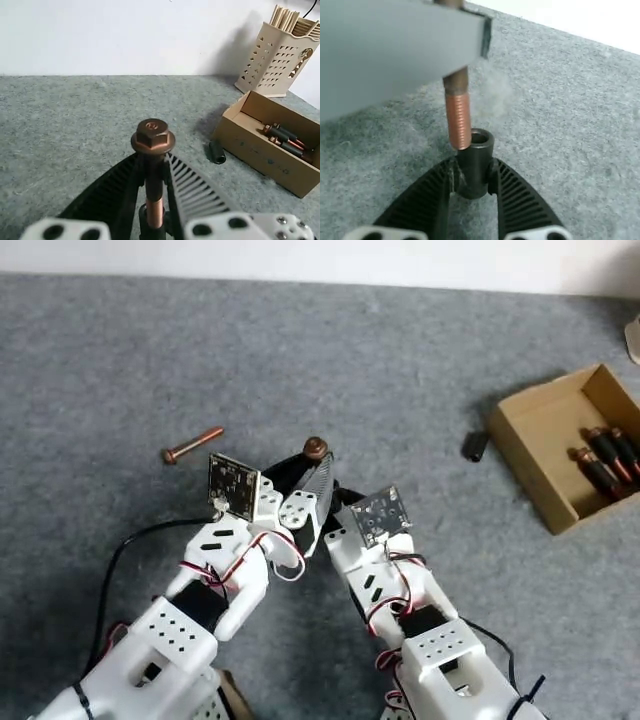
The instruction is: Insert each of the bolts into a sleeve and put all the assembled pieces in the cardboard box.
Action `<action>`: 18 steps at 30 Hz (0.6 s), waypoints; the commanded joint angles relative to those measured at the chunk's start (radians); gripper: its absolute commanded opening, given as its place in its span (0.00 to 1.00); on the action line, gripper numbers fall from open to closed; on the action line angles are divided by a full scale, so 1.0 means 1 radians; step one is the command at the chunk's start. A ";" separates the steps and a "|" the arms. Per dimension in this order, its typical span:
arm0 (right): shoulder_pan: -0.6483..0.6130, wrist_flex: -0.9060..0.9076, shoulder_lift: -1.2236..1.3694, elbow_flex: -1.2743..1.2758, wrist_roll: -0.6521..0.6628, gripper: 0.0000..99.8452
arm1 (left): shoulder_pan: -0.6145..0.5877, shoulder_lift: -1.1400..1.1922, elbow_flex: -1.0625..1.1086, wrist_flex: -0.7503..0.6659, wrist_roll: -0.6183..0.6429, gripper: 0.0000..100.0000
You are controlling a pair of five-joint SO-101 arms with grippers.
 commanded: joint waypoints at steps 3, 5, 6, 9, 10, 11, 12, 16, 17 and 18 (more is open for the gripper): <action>-0.031 -0.004 -0.013 0.122 0.009 0.01 | 0.010 -0.015 -0.127 0.084 0.011 0.01; -0.035 -0.008 -0.019 0.122 0.009 0.01 | 0.002 0.016 -0.143 0.083 0.012 0.01; -0.035 -0.008 -0.019 0.122 0.009 0.01 | -0.008 0.042 -0.154 0.081 0.023 0.01; -0.035 -0.010 -0.013 0.122 0.009 0.01 | -0.047 0.139 -0.200 0.081 0.075 0.01; -0.035 -0.010 -0.013 0.122 0.009 0.01 | -0.051 0.163 -0.209 0.081 0.075 0.01; -0.035 -0.010 -0.013 0.122 0.009 0.01 | -0.051 0.191 -0.214 0.081 0.075 0.01; -0.035 -0.010 -0.013 0.122 0.009 0.01 | -0.050 0.209 -0.214 0.081 0.074 0.01; -0.035 -0.010 -0.013 0.122 0.009 0.01 | -0.058 0.217 -0.214 0.081 0.072 0.01; -0.035 -0.010 -0.013 0.122 0.009 0.01 | -0.058 0.217 -0.216 0.081 0.057 0.01; -0.035 -0.010 -0.013 0.122 0.009 0.01 | -0.061 0.217 -0.214 0.081 0.029 0.01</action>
